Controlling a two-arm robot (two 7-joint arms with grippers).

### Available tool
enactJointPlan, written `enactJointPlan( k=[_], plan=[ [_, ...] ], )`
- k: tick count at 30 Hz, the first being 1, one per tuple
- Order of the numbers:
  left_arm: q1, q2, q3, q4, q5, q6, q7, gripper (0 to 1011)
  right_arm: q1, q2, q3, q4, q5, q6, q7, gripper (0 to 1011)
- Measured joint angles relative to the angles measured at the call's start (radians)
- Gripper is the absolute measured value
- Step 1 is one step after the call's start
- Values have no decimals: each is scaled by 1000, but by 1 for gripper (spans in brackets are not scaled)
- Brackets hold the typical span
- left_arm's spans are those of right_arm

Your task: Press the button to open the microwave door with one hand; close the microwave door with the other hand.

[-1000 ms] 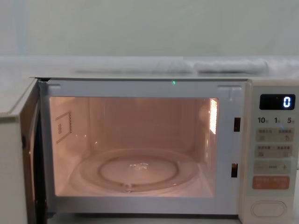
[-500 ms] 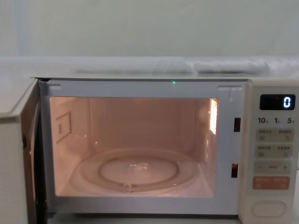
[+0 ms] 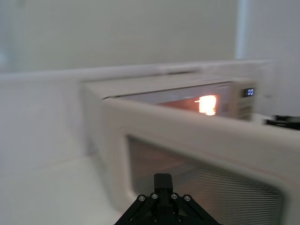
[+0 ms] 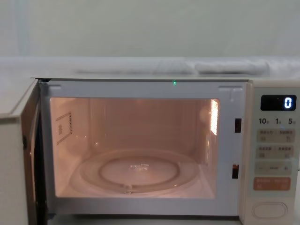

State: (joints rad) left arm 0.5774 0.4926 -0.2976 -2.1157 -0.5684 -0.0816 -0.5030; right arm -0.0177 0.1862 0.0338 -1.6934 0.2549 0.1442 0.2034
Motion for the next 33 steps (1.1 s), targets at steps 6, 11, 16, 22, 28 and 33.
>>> enactJointPlan(
  k=[6, 11, 16, 22, 28, 33],
  plan=[
    [17, 55, 8, -28, -15, -21, -67, 0, 0, 0, 0, 0, 0, 0, 0, 1002],
    [16, 93, 29, -39, -19, -23, -92, 0, 0, 0, 0, 0, 0, 0, 0, 1002],
    [-5, 118, 61, -35, -24, -24, -100, 0, 0, 0, 0, 0, 0, 0, 0, 1002],
    [-86, 146, 154, -5, -22, -6, -100, 0, 0, 0, 0, 0, 0, 0, 0, 1002],
    [-228, 142, 292, 40, -13, 25, -85, 0, 0, 0, 0, 0, 0, 0, 0, 1002],
    [-364, 109, 420, 88, 3, 59, -74, 0, 0, 0, 0, 0, 0, 0, 0, 1002]
  ],
)
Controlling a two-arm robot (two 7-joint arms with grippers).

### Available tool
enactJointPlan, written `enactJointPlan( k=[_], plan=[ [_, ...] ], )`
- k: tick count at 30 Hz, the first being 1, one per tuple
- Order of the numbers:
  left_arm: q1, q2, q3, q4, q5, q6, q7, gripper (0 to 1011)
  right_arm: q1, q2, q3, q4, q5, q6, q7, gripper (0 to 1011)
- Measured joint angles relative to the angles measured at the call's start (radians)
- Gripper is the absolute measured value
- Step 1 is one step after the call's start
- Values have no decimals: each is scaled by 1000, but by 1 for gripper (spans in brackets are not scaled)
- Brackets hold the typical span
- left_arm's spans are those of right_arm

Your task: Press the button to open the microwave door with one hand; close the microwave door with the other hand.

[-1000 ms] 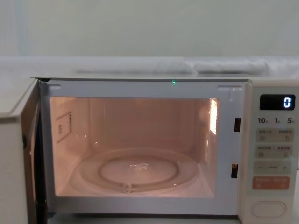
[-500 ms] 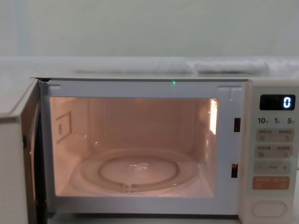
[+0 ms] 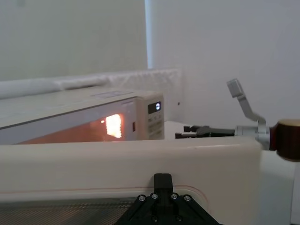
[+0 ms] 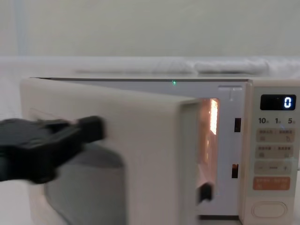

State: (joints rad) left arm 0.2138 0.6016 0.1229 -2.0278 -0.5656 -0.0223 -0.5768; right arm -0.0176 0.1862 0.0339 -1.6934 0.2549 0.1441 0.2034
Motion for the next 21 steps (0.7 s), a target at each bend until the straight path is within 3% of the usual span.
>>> enactJointPlan(
  k=[6, 10, 21],
  plan=[
    [-122, -58, 117, 42, 36, 41, 41, 0, 0, 0, 0, 0, 0, 0, 0, 1002],
    [-180, -95, 174, 68, 63, 64, 81, 0, 0, 0, 0, 0, 0, 0, 0, 1002],
    [-286, -170, 282, 126, 143, 101, 184, 0, 0, 0, 0, 0, 0, 0, 0, 1002]
  ],
)
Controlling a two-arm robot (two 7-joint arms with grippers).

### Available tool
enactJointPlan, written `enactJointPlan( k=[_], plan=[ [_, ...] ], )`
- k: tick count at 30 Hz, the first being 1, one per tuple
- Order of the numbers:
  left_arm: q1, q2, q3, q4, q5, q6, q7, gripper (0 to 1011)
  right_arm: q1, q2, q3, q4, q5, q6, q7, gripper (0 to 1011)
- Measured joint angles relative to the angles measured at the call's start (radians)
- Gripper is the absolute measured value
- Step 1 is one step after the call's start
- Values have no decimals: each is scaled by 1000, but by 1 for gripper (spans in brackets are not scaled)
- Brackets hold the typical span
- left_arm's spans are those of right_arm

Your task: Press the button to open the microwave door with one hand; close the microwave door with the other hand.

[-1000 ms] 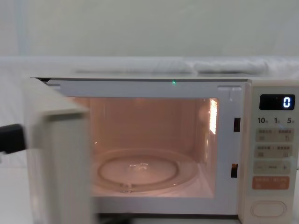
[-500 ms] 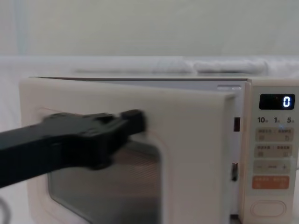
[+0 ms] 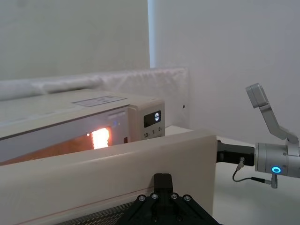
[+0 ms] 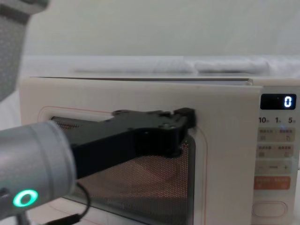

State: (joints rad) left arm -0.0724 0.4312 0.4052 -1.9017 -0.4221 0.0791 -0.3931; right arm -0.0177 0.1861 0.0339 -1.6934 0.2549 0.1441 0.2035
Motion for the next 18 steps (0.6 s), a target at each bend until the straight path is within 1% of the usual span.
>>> enactJointPlan(
  k=[9, 10, 18],
  plan=[
    [-87, -40, 55, 47, 35, 27, 10, 0, 0, 0, 0, 0, 0, 0, 0, 1002],
    [-87, -40, 55, 47, 35, 27, 10, 0, 0, 0, 0, 0, 0, 0, 0, 1002],
    [-154, -55, 90, 93, 55, 42, -12, 0, 0, 0, 0, 0, 0, 0, 0, 1002]
  ],
)
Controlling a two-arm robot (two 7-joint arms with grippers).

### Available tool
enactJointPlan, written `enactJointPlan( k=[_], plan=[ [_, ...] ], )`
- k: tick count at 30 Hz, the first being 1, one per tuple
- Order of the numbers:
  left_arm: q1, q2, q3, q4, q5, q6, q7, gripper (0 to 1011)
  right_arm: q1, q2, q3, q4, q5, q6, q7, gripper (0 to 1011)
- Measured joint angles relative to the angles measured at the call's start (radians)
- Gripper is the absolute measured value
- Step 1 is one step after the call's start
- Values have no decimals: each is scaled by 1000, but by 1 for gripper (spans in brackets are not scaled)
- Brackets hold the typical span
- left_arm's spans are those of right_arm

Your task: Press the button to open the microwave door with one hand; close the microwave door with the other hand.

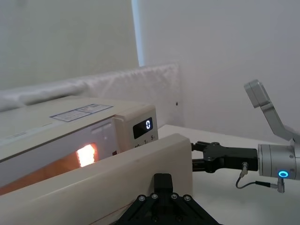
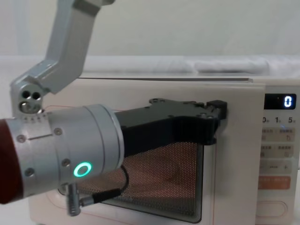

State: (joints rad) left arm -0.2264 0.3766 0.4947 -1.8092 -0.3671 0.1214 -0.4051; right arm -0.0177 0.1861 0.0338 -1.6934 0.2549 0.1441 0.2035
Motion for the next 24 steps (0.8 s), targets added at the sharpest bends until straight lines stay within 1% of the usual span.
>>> enactJointPlan(
  k=[6, 13, 17, 18, 20, 24],
  plan=[
    [-51, -5, 19, 44, 19, 7, -18, 0, 0, 0, 0, 0, 0, 0, 0, 1002],
    [-100, -21, 26, 98, 34, 10, -20, 0, 0, 0, 0, 0, 0, 0, 0, 1002],
    [-124, -38, 27, 132, 48, 8, -7, 0, 0, 0, 0, 0, 0, 0, 0, 1002],
    [-124, -38, 27, 132, 48, 8, -7, 0, 0, 0, 0, 0, 0, 0, 0, 1002],
    [-138, -54, 29, 156, 64, 6, 8, 0, 0, 0, 0, 0, 0, 0, 0, 1002],
    [-148, -69, 31, 177, 80, 4, 23, 0, 0, 0, 0, 0, 0, 0, 0, 1002]
  ],
)
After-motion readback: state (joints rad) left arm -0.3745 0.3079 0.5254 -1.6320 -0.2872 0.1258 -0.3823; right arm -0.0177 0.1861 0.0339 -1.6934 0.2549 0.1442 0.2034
